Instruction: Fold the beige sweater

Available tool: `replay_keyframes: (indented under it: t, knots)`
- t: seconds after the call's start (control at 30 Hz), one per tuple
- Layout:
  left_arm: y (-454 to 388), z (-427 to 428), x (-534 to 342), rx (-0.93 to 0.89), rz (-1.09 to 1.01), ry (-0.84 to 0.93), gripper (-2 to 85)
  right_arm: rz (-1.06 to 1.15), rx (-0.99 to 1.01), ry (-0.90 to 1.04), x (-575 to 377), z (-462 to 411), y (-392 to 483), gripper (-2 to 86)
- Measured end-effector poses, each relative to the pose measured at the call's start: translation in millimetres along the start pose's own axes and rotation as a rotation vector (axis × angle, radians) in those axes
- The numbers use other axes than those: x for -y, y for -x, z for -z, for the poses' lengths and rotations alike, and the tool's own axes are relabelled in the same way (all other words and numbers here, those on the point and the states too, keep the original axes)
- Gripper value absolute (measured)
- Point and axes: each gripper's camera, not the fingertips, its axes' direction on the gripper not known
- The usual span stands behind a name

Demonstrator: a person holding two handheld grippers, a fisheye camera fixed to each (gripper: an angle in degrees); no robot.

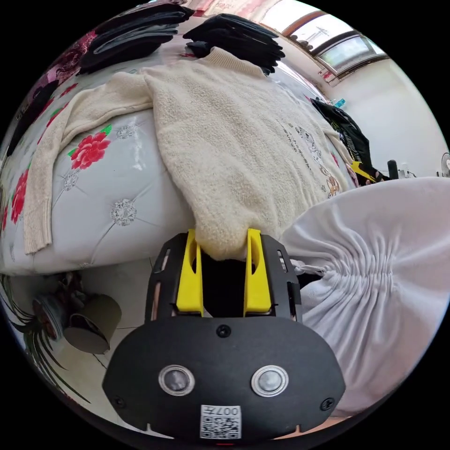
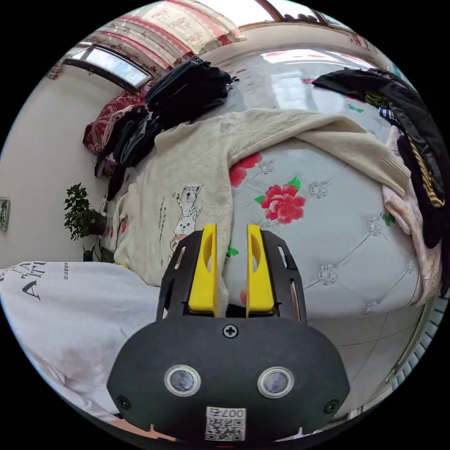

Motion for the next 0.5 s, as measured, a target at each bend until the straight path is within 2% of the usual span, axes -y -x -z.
replay_keyframes:
  t: [0.07,0.13,0.2,0.27,0.37,0.43,0.5]
  knots:
    - [-2.3,8.3,9.7,-0.100,0.006,0.035,7.3,0.035,-0.005,0.084,-13.0,-25.9,15.2,9.2]
    - [2.3,20.8,24.7,-0.388,0.085,0.138,6.4,0.143,-0.075,0.186,-19.6,-45.9,37.9,9.2]
    - [11.2,29.6,24.9,-0.535,0.182,0.175,6.3,0.222,-0.156,0.238,-21.2,-55.0,50.1,9.0]
    - [25.1,35.0,14.6,-0.525,0.268,0.181,6.4,0.244,-0.195,0.264,-20.5,-59.2,54.1,8.9]
    - [55.9,24.8,-21.9,-0.371,0.416,0.228,6.3,0.241,-0.186,0.278,-23.6,-60.4,54.7,8.6]
    - [71.1,24.0,-56.4,-0.243,0.518,0.169,6.2,0.214,-0.180,0.265,-29.6,-59.6,55.1,8.4]
    - [75.4,28.8,-73.3,-0.234,0.575,0.090,7.5,0.199,-0.188,0.263,-33.3,-59.9,58.2,8.2]
